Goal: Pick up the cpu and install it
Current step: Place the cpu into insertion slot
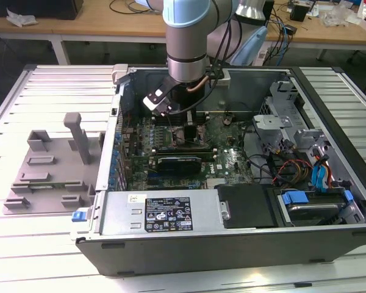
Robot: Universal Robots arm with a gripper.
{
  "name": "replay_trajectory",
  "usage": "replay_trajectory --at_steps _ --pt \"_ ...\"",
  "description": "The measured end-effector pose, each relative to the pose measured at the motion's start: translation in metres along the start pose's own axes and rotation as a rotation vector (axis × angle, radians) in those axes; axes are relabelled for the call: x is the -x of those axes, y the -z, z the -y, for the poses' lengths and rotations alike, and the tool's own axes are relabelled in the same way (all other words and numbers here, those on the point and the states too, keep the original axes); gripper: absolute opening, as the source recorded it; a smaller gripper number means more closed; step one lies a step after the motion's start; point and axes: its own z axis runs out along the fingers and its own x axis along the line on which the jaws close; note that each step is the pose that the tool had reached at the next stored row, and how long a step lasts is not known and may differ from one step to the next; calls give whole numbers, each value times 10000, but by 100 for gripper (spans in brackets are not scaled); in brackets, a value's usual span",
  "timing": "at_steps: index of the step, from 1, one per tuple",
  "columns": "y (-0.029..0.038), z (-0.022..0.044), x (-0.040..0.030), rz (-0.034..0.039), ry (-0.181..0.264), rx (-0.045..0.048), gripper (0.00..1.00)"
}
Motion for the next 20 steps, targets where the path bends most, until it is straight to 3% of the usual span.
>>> replay_trajectory --at_steps 2,6,11,18,20 --pt "-1 -1 -1 -9 -317 -14 53" --pt "-1 -1 -1 -136 -372 -23 53" --pt "-4 -35 -1 -140 -384 -23 53" --pt "-10 -35 -2 -138 -386 -24 53" --pt "-11 -35 -2 -139 -386 -24 61"
